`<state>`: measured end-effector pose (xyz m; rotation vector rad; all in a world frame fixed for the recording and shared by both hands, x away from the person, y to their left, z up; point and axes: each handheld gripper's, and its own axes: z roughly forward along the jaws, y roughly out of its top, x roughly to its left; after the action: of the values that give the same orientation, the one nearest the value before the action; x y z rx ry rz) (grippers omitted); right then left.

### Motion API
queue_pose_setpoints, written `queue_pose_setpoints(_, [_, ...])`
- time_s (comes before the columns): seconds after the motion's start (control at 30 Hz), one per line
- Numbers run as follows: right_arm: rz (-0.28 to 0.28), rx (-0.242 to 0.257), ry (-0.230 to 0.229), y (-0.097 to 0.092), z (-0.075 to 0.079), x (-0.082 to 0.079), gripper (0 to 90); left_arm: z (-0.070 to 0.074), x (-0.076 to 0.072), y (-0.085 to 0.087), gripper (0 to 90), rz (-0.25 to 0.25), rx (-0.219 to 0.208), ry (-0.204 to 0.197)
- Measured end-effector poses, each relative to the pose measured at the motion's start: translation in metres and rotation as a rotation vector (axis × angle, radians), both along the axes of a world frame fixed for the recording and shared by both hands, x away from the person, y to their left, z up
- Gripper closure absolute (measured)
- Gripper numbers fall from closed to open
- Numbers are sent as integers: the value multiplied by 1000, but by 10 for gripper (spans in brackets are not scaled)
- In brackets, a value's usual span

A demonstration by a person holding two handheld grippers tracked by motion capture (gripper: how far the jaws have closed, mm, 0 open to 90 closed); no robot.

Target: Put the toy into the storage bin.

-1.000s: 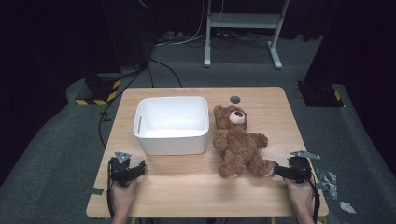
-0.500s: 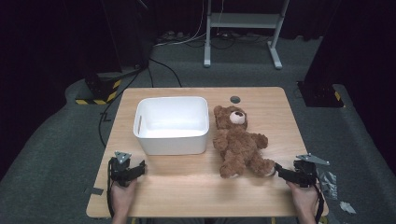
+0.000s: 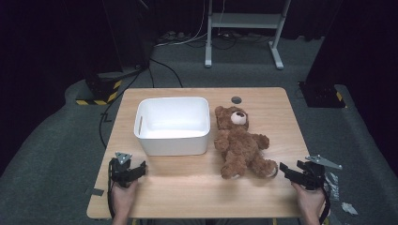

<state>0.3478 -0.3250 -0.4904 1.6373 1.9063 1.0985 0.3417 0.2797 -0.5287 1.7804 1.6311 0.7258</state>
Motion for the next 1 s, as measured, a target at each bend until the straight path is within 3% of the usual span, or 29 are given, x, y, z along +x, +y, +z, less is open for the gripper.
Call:
queue_pose_setpoints(0.2, [31, 26, -22, 2, 6, -4, 194, 0, 0, 0, 251, 0, 0, 0])
queue_pose_setpoints(0.3, [60, 66, -42, 2, 10, -6, 225, 0, 0, 0, 251, -1, 1, 1])
queue_pose_setpoints(0.37, [74, 66, -64, 3, 12, -6, 239, 0, 0, 0, 252, -1, 1, 0])
queue_pose_setpoints(0.67, [150, 110, -75, 11, 17, -4, 308, 0, 0, 0, 251, 0, 0, 0])
queue_pose_setpoints(0.9, [155, 107, -79, 18, 18, -2, 271, 0, 0, 0, 251, 0, 0, 0])
queue_pose_setpoints(1.0, [133, 109, -109, 20, 19, -2, 278, 0, 0, 0, 251, 0, 0, 0])
